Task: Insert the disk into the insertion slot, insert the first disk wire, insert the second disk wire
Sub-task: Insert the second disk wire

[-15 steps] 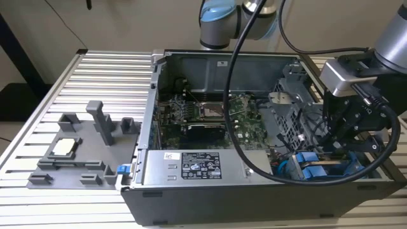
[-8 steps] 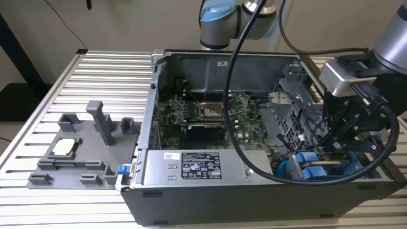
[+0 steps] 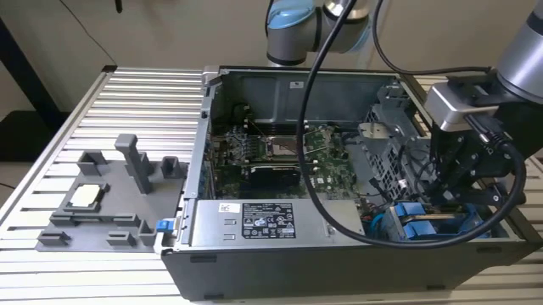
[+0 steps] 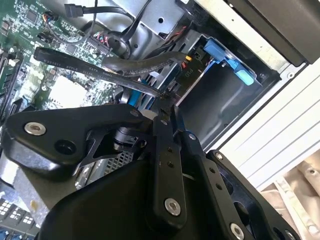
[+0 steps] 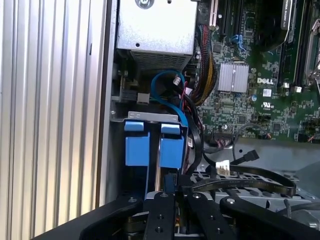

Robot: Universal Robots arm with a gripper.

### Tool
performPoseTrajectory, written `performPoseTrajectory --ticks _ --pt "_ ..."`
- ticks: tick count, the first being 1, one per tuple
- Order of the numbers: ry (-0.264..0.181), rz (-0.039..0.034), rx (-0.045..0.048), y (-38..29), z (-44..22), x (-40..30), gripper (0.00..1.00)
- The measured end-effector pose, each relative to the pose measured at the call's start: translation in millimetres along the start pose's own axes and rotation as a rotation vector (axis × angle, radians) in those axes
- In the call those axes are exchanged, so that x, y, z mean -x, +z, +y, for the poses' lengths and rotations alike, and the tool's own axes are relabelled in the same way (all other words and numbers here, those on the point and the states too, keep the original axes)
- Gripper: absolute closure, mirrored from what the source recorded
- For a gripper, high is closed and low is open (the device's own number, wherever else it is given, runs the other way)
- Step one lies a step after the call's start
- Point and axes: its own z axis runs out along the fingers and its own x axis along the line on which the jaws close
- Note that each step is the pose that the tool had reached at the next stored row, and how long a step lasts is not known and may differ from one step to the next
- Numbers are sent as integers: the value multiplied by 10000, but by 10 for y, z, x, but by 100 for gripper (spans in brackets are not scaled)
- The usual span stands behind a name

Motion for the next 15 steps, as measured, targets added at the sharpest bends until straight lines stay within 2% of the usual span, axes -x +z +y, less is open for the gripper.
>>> performPoseTrajectory --ticks 9,15 --pt "168 -67 -9 32 -55 -13 84" --pt "350 -84 -15 53 -63 -17 84"
